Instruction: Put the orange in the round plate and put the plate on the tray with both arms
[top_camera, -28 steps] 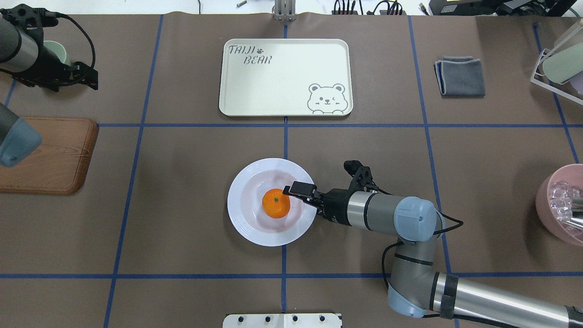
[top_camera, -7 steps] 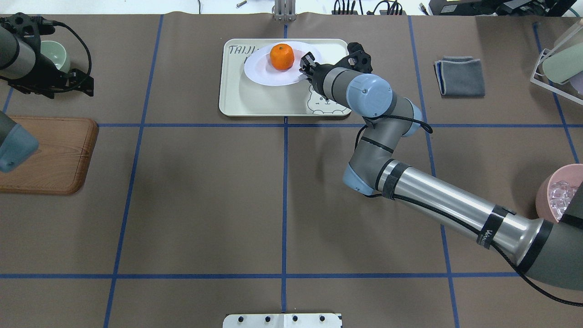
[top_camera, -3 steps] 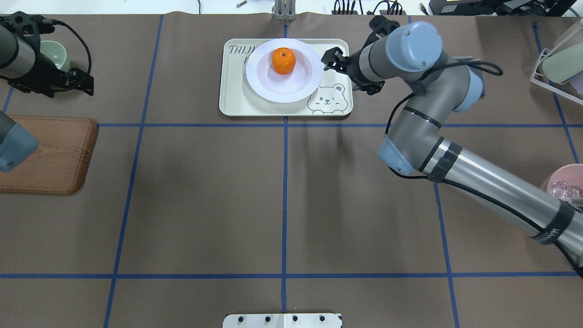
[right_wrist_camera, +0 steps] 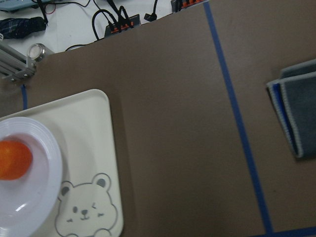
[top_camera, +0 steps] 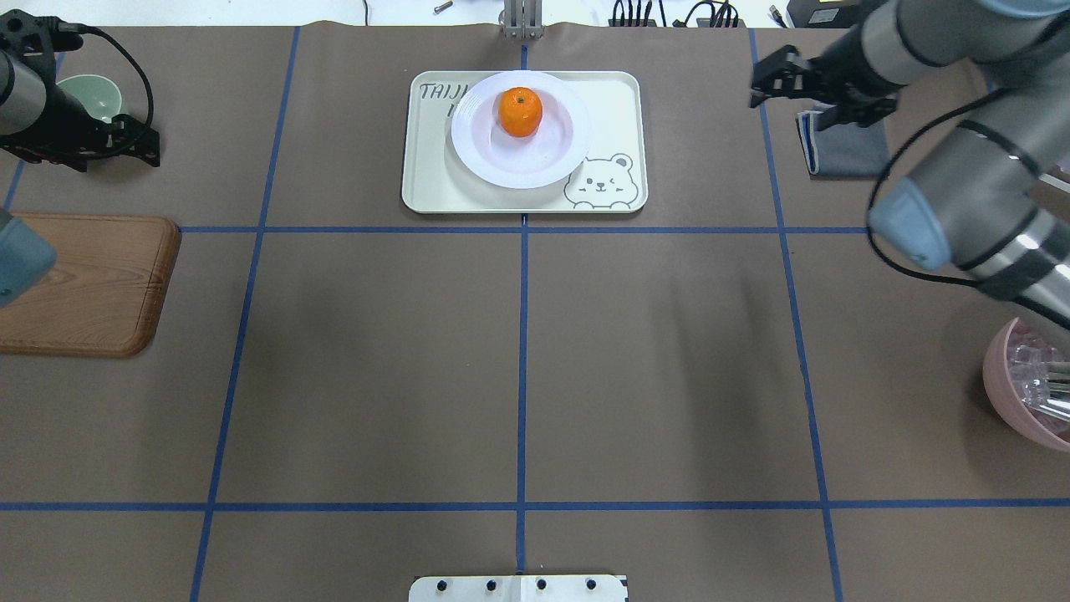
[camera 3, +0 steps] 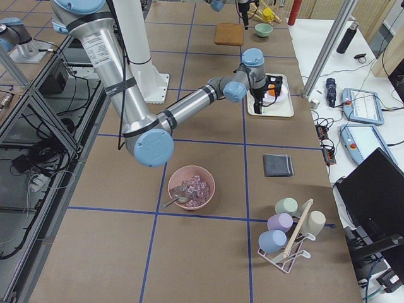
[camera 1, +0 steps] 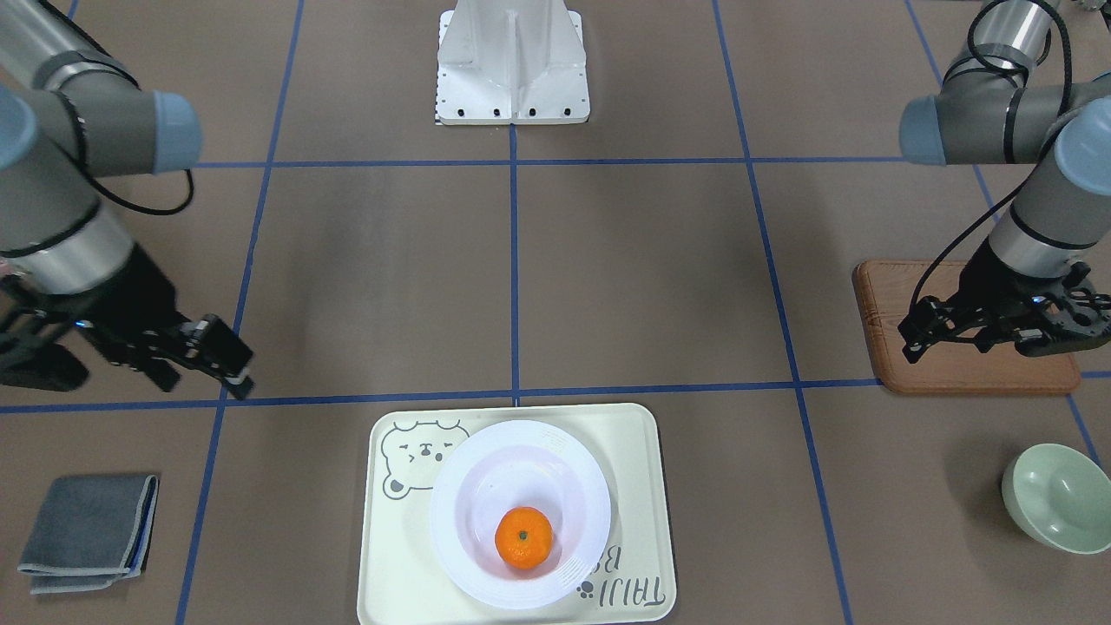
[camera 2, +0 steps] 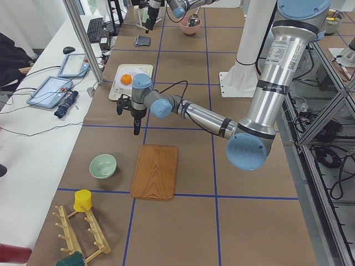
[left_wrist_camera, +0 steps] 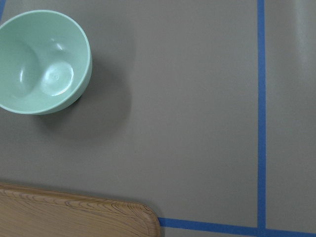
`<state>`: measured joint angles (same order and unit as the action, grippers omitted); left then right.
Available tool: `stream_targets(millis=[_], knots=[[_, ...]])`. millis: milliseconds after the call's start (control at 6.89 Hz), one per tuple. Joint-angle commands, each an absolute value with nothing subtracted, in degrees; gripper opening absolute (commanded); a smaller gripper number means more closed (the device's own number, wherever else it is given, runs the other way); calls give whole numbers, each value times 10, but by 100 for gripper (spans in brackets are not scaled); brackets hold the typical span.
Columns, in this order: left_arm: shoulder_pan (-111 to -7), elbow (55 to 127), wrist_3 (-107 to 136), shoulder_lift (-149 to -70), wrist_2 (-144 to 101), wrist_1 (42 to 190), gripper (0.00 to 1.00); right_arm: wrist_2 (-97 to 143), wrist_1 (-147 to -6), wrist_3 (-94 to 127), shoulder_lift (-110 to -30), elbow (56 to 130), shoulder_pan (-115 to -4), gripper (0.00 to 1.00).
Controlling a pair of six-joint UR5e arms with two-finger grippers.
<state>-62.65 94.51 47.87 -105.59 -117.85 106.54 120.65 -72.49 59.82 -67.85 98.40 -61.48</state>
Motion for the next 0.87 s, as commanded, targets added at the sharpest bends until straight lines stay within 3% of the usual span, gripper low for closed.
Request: stream_targets(millis=[0, 435, 725], knots=[[-662, 954, 412, -1037, -1214, 1062, 99, 1270, -756, 321, -821, 1029, -737, 100], [-796, 951, 203, -935, -1337, 1056, 99, 1324, -783, 172, -953, 1026, -863, 100], [-852, 948, 90, -869, -1349, 1035, 99, 1365, -807, 121, -984, 1020, -912, 100]])
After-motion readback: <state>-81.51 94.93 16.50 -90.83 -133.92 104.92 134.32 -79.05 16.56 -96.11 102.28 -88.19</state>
